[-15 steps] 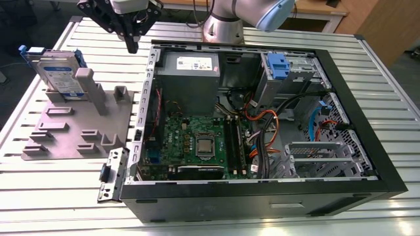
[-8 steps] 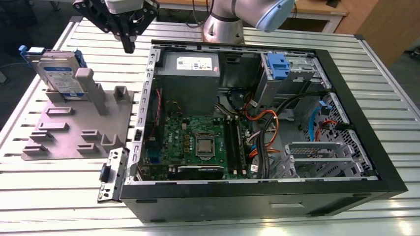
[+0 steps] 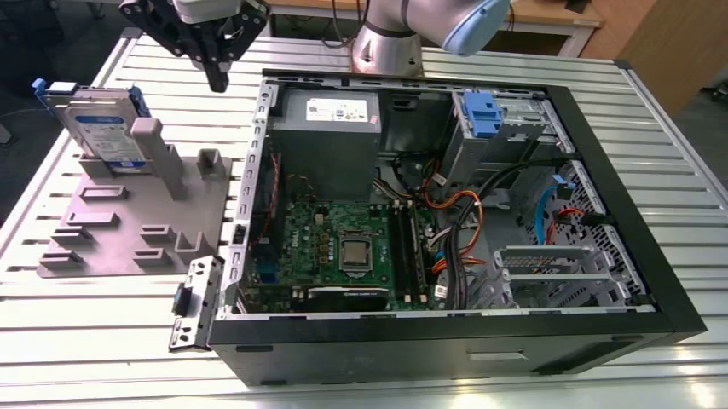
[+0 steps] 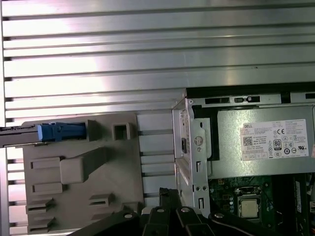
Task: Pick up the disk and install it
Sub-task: 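Reach for the disk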
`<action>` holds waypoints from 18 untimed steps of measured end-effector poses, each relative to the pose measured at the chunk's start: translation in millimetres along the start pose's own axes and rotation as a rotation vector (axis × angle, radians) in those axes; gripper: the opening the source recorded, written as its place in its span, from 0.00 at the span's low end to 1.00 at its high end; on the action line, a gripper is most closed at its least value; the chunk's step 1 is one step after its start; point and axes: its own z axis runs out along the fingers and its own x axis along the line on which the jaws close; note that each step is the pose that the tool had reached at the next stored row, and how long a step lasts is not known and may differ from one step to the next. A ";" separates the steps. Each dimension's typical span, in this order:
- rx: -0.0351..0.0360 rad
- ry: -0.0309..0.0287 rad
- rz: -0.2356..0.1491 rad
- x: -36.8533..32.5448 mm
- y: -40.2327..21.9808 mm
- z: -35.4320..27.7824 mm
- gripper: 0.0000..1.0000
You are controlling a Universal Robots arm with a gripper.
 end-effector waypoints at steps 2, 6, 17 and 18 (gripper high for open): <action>0.0001 0.0001 0.000 0.5 0.0 -0.1 0.11; 0.0000 0.0001 0.000 0.6 -0.1 0.0 0.11; 0.0000 0.0000 0.000 10.5 -0.8 -0.2 0.11; 0.0001 0.0001 0.000 12.6 -1.0 -0.3 0.11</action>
